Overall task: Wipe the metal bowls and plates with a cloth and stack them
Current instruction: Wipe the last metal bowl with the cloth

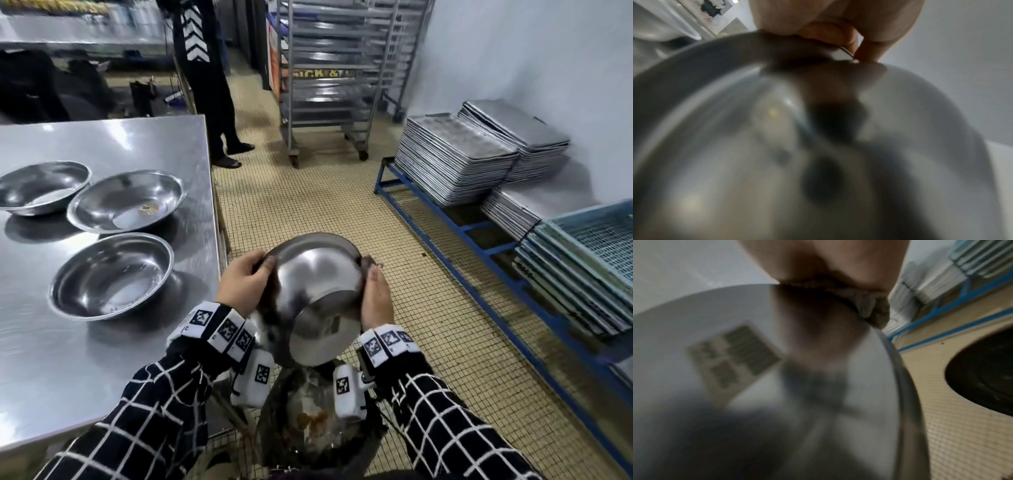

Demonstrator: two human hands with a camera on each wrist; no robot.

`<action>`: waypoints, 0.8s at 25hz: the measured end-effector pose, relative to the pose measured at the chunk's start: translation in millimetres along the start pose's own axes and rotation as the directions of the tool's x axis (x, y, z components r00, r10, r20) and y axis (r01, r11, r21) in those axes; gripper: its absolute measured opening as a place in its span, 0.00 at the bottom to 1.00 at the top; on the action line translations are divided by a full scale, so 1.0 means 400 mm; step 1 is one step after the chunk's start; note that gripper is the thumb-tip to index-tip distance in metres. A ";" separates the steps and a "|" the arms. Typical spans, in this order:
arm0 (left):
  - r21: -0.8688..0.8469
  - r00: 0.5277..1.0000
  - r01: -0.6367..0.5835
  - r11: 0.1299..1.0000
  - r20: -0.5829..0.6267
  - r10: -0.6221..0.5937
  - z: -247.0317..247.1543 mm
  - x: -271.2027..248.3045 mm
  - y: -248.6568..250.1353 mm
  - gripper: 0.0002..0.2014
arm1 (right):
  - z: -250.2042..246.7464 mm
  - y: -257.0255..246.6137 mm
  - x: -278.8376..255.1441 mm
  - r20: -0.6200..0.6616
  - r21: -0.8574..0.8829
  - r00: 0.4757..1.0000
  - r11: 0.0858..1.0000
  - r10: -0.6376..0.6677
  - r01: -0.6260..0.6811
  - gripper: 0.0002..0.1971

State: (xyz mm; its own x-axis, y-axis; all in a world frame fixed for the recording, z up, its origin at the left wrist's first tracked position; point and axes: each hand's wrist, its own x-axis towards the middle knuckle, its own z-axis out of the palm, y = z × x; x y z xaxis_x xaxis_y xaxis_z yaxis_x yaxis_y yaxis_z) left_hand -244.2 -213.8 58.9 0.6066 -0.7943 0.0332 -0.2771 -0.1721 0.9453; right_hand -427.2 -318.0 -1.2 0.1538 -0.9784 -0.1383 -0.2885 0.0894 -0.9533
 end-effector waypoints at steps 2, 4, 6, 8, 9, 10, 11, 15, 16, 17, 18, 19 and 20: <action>-0.177 0.998 0.067 0.982 0.006 -0.067 -0.003 0.010 -0.033 0.07 | -0.012 0.079 0.026 0.025 0.170 0.982 0.967 0.187 -0.188 0.44; -0.261 0.992 0.122 0.957 0.039 -0.116 -0.003 0.012 -0.063 0.12 | -0.043 0.080 0.024 0.070 0.160 0.977 0.964 0.202 -0.211 0.38; -0.270 0.985 0.170 0.948 0.071 -0.156 -0.001 0.009 -0.087 0.18 | -0.086 0.048 0.022 0.064 0.058 0.987 0.987 0.146 -0.149 0.18; -0.251 0.984 0.154 0.956 0.123 -0.126 0.003 0.003 -0.101 0.17 | -0.131 0.025 0.030 0.070 0.016 0.996 0.998 0.055 -0.057 0.12; -0.226 0.984 0.129 0.966 0.152 -0.095 0.003 -0.004 -0.096 0.14 | -0.145 0.014 0.035 0.075 -0.012 0.997 1.000 -0.005 0.006 0.11; -0.192 0.981 0.109 0.975 0.179 -0.075 0.004 -0.004 -0.097 0.12 | -0.149 0.005 0.039 0.078 -0.072 0.995 0.995 -0.062 0.067 0.10; -0.166 0.975 0.092 0.982 0.216 -0.055 0.006 -0.006 -0.093 0.11 | -0.156 -0.010 0.037 0.105 -0.148 0.989 0.981 -0.106 0.121 0.09; -0.076 0.937 0.059 0.995 0.349 -0.028 0.027 -0.030 -0.047 0.14 | -0.148 -0.083 0.024 0.321 -0.311 0.904 0.870 -0.284 0.384 0.07; -0.021 0.938 0.027 0.999 0.347 -0.018 0.031 -0.033 -0.038 0.16 | -0.135 -0.095 0.023 0.357 -0.335 0.868 0.820 -0.345 0.464 0.05; 0.029 0.947 0.001 1.000 0.322 -0.010 0.034 -0.036 -0.027 0.16 | -0.119 -0.108 0.018 0.385 -0.357 0.831 0.765 -0.402 0.536 0.02; 0.085 0.959 -0.013 0.996 0.284 -0.011 0.033 -0.041 -0.011 0.13 | -0.098 -0.115 0.016 0.408 -0.369 0.792 0.712 -0.454 0.598 0.02; 0.102 0.965 -0.014 0.995 0.264 -0.014 0.034 -0.043 -0.003 0.09 | -0.082 -0.119 0.011 0.413 -0.360 0.760 0.677 -0.502 0.642 0.02; 0.087 0.970 -0.020 0.996 0.243 -0.002 0.034 -0.041 -0.004 0.09 | -0.067 -0.126 0.006 0.387 -0.335 0.739 0.663 -0.551 0.670 0.02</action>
State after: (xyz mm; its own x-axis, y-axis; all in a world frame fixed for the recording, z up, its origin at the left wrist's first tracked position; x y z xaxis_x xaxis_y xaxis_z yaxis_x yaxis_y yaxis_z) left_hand -263.7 -208.3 52.4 0.4078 -0.9118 -0.0483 -0.3525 -0.2060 0.9128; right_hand -437.8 -329.8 53.7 0.6384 -0.7003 0.3196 -0.4047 -0.6585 -0.6345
